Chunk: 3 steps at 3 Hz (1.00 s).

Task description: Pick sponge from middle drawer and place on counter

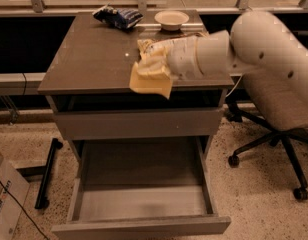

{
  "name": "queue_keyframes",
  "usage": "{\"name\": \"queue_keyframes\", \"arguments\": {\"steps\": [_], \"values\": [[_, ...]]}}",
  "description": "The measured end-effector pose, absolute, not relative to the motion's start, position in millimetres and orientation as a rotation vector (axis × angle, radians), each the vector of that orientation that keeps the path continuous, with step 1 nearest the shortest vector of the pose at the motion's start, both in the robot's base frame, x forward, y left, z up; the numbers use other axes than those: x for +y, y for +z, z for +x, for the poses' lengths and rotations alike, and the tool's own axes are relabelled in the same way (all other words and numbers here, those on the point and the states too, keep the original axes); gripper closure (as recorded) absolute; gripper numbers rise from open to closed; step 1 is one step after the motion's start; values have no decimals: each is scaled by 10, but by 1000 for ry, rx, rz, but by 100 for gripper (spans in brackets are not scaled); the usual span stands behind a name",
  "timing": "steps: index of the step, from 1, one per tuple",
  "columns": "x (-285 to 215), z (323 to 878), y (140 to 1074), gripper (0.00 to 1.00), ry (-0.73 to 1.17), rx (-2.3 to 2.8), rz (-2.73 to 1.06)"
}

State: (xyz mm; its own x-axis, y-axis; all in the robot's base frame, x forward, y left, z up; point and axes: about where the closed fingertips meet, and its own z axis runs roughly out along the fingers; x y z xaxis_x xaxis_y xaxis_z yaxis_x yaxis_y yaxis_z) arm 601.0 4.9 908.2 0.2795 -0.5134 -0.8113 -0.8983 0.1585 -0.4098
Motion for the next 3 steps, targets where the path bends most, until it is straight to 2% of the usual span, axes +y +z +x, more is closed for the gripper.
{"name": "queue_keyframes", "arguments": {"steps": [1, 3], "values": [[62, 6132, 9360, 100, 435, 1333, -1472], [135, 6181, 9322, 100, 410, 1340, -1475]]}}
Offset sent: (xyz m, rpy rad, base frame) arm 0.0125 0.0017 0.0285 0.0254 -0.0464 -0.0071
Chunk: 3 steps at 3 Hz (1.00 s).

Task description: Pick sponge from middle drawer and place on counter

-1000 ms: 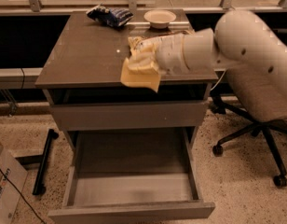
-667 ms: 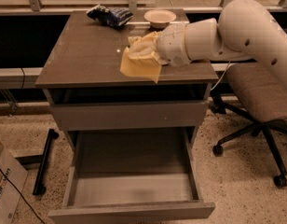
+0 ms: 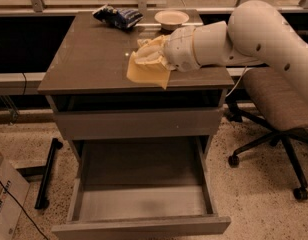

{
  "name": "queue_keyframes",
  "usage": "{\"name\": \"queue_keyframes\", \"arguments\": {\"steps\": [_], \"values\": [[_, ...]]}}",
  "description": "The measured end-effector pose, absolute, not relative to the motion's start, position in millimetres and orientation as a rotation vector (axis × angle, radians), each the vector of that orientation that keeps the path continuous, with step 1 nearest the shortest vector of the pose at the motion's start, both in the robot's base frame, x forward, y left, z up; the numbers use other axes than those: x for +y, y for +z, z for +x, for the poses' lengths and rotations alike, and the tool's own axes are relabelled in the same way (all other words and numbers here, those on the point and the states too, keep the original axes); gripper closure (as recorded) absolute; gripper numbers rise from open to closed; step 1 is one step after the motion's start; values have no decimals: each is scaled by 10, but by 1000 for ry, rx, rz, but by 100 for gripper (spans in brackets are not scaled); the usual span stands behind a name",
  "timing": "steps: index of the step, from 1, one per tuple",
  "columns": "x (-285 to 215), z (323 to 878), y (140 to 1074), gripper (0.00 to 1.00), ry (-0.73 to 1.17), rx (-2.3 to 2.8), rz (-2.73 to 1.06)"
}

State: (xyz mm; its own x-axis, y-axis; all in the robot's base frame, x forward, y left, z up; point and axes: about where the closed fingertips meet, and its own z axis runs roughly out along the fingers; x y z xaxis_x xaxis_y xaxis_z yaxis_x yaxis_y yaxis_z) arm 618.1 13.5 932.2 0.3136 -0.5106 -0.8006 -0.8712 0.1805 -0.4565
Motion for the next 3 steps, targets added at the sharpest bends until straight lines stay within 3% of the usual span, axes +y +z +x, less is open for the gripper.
{"name": "queue_keyframes", "arguments": {"steps": [3], "values": [[732, 6834, 9150, 100, 426, 1336, -1333]]}}
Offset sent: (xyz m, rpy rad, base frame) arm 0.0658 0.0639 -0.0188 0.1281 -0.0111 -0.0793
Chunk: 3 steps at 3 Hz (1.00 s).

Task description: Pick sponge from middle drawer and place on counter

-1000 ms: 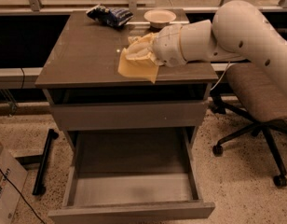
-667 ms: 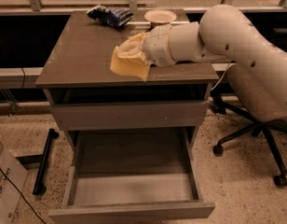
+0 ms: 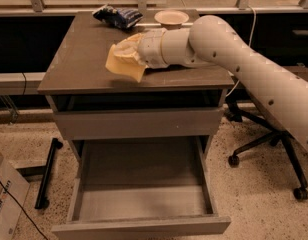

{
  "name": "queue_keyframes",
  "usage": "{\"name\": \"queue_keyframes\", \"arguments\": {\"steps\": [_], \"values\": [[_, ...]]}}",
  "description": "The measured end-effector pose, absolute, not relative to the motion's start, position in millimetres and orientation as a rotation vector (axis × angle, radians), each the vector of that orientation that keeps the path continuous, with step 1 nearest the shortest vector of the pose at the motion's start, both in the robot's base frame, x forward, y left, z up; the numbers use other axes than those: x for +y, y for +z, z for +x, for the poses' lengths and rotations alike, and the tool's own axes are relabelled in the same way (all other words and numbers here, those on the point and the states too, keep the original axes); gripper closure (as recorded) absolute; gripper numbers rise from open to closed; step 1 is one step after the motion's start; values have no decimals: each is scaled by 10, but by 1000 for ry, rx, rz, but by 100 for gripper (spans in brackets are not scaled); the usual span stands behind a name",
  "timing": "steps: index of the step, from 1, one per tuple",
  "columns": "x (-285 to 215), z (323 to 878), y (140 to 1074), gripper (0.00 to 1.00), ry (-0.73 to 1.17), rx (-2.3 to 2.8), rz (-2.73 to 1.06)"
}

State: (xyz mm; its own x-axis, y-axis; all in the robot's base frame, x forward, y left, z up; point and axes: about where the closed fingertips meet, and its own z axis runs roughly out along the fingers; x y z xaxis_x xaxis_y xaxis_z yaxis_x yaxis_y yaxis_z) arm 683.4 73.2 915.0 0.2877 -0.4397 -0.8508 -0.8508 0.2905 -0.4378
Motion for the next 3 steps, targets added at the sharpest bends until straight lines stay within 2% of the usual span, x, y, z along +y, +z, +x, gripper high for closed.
{"name": "queue_keyframes", "arguments": {"steps": [1, 2, 3], "values": [[913, 7197, 9057, 82, 431, 1350, -1298], [1133, 7556, 8903, 52, 450, 1402, -1235], [1142, 7530, 8903, 28, 451, 1397, -1242]]}}
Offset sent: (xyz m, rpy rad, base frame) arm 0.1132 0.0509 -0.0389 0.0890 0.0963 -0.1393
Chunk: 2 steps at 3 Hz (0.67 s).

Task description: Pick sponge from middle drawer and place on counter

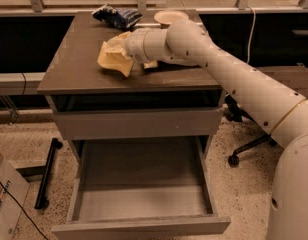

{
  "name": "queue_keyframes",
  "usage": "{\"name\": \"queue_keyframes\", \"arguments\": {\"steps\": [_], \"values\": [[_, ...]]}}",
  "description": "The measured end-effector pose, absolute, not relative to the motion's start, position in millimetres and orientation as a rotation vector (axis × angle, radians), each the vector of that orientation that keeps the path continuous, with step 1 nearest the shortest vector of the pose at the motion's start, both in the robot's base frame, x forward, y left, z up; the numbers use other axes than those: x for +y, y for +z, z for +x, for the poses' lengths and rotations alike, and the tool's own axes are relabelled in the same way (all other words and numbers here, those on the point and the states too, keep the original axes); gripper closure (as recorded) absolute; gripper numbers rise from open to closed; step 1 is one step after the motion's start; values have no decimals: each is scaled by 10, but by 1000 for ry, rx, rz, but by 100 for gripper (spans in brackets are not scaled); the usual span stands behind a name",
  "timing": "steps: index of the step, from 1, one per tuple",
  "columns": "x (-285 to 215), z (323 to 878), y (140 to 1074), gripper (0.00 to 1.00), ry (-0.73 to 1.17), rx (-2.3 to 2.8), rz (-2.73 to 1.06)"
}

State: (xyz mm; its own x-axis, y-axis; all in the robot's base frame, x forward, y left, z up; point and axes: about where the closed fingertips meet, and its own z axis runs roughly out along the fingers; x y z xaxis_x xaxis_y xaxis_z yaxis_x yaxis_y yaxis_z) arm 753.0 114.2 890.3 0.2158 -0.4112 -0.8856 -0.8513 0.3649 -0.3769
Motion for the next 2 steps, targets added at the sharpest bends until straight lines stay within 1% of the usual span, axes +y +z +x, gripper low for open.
{"name": "queue_keyframes", "arguments": {"steps": [1, 2], "values": [[1170, 7524, 8894, 5, 455, 1396, -1245], [1185, 7521, 8890, 0, 457, 1396, -1246]]}}
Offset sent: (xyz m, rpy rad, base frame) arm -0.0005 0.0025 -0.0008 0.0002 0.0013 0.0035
